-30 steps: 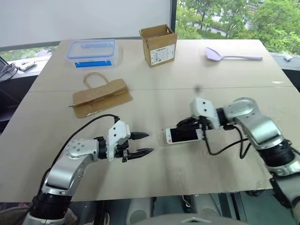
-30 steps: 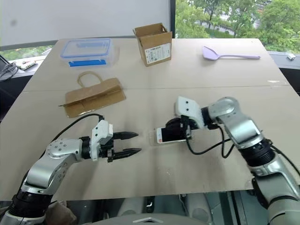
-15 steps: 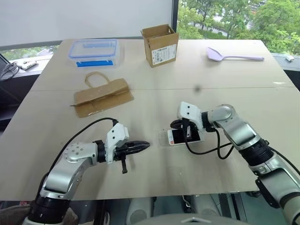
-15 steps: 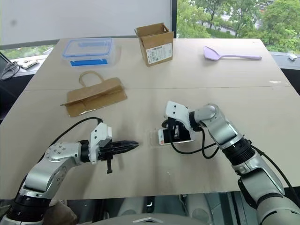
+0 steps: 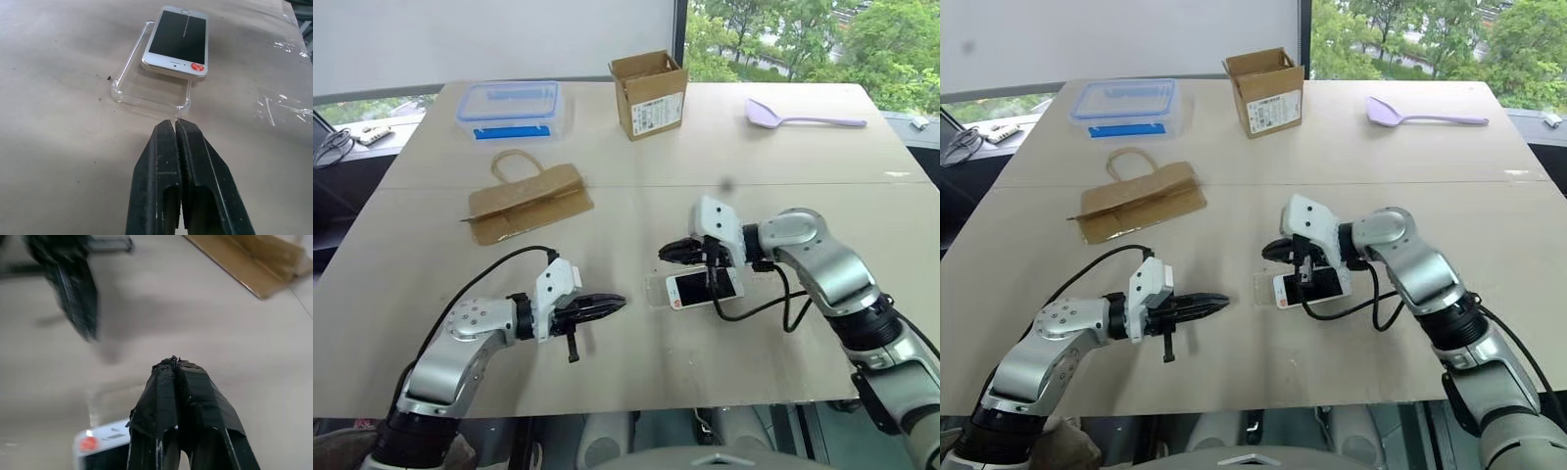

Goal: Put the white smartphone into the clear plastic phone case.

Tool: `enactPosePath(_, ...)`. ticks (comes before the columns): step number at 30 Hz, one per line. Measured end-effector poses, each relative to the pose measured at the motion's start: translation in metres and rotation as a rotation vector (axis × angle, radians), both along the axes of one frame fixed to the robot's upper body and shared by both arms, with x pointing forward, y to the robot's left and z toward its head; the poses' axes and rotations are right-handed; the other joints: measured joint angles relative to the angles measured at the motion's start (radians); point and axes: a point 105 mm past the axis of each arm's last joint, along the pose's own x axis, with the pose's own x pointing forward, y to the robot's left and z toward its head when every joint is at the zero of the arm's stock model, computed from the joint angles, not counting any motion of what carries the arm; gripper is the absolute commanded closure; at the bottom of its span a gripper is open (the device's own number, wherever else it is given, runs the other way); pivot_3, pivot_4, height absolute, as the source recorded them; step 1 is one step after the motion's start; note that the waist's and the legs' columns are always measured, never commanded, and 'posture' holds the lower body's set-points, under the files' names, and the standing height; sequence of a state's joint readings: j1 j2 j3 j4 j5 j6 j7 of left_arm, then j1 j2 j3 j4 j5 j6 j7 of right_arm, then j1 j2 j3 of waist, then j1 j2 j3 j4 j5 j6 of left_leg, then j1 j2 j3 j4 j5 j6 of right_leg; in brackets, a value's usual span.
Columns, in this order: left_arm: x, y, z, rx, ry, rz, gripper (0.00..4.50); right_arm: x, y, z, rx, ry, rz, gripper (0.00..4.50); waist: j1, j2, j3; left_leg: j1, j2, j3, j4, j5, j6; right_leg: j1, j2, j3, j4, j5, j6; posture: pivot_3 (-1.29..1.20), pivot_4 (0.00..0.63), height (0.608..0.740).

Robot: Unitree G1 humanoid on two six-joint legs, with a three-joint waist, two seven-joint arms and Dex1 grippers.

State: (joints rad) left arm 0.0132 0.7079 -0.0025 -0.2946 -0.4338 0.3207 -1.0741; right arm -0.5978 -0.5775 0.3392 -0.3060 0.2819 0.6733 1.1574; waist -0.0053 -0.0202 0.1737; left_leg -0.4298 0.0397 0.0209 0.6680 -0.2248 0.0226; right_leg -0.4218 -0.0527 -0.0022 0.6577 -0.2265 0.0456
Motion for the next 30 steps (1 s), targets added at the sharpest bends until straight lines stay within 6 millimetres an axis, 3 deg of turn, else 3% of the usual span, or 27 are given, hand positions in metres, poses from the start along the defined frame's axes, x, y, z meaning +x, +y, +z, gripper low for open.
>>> enactPosePath(5,0.0,0.0,0.0,0.002,0.002,0.001,4.42,-0.023,-0.03,-0.018,-0.124,0.13,0.052,4.5,-0.005,0.0,0.0,0.001,0.0,0.0,0.0,0.0,0.0,0.0,-0.001,0.0,0.0,0.0,0.0,0.0,0.15,0.74)
enactPosePath(12,0.0,0.001,0.002,0.015,0.005,-0.013,4.42,-0.023,-0.045,-0.042,-0.265,0.116,0.074,4.5,-0.006,0.0,0.0,0.001,0.0,0.0,0.0,0.0,0.0,-0.001,0.0,0.001,0.0,0.0,0.0,0.0,0.15,0.74)
enactPosePath(30,-0.003,0.0,0.0,0.018,0.009,0.004,4.42,-0.007,-0.038,-0.052,-0.32,0.054,0.086,4.5,-0.006,0.0,0.0,0.0,0.0,0.0,0.0,0.0,0.0,-0.001,0.0,0.001,-0.001,0.0,0.0,0.0,0.15,0.74)
